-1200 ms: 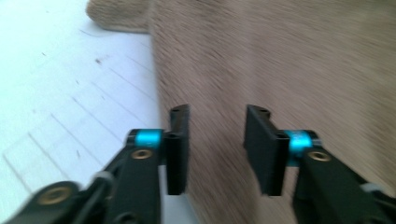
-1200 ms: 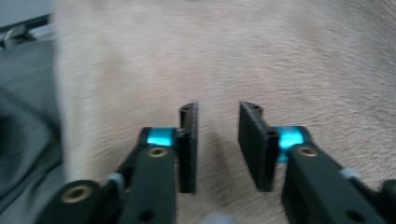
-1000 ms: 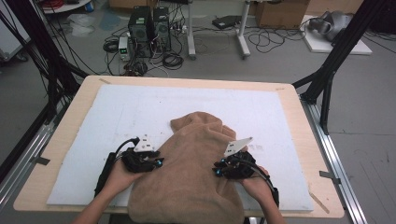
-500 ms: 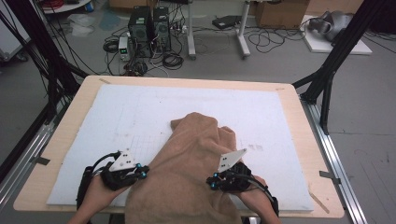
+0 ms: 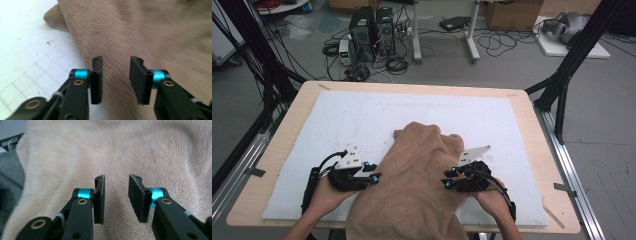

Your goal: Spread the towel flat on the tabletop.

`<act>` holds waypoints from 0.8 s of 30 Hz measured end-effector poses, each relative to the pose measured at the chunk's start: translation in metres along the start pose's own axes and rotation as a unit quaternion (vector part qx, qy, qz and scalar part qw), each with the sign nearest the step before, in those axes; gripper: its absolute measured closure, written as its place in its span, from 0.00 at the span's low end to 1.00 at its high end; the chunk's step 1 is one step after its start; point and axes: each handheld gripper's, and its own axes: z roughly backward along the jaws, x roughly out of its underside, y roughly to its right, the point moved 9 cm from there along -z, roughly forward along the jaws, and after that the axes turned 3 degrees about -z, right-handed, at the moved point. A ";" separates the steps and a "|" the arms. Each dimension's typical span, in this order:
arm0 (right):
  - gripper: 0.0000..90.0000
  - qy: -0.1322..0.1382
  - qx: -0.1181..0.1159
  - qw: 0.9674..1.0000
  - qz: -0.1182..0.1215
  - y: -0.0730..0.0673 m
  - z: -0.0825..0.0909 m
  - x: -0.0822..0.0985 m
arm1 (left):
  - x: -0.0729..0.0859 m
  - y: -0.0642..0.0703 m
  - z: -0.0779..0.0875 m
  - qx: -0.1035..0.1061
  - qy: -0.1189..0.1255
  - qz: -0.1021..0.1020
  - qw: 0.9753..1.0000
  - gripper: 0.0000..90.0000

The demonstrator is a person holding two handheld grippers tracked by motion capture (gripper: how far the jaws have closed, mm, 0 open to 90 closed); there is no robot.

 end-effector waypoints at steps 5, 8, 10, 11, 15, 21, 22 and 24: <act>0.86 -0.014 -0.007 1.000 -0.008 0.001 -0.021 0.013 | 0.013 0.007 -0.031 0.025 -0.056 -0.011 0.998 0.85; 0.93 -0.009 -0.010 1.000 -0.006 -0.001 -0.017 0.015 | 0.015 0.018 -0.031 0.010 -0.062 -0.048 0.997 0.99; 0.94 -0.012 -0.010 1.000 0.002 -0.005 -0.015 0.015 | 0.017 0.028 -0.026 0.019 -0.067 -0.063 0.996 1.00; 0.94 -0.011 -0.011 1.000 0.006 -0.007 -0.014 0.015 | 0.019 0.032 -0.023 0.023 -0.066 -0.065 0.995 1.00; 0.95 -0.017 -0.021 0.999 0.022 -0.018 -0.010 0.019 | 0.035 0.038 -0.004 0.030 -0.057 -0.048 0.997 1.00; 0.89 0.004 -0.015 1.000 0.014 -0.018 0.008 0.020 | 0.023 0.016 0.015 0.019 -0.012 -0.009 1.000 0.92; 0.85 0.004 0.000 1.000 0.007 -0.012 0.011 0.021 | 0.017 0.012 0.014 0.013 -0.006 -0.008 1.000 0.88; 0.84 0.005 0.020 1.000 -0.008 0.000 0.018 0.023 | 0.007 0.005 0.009 0.003 0.000 -0.004 1.000 0.82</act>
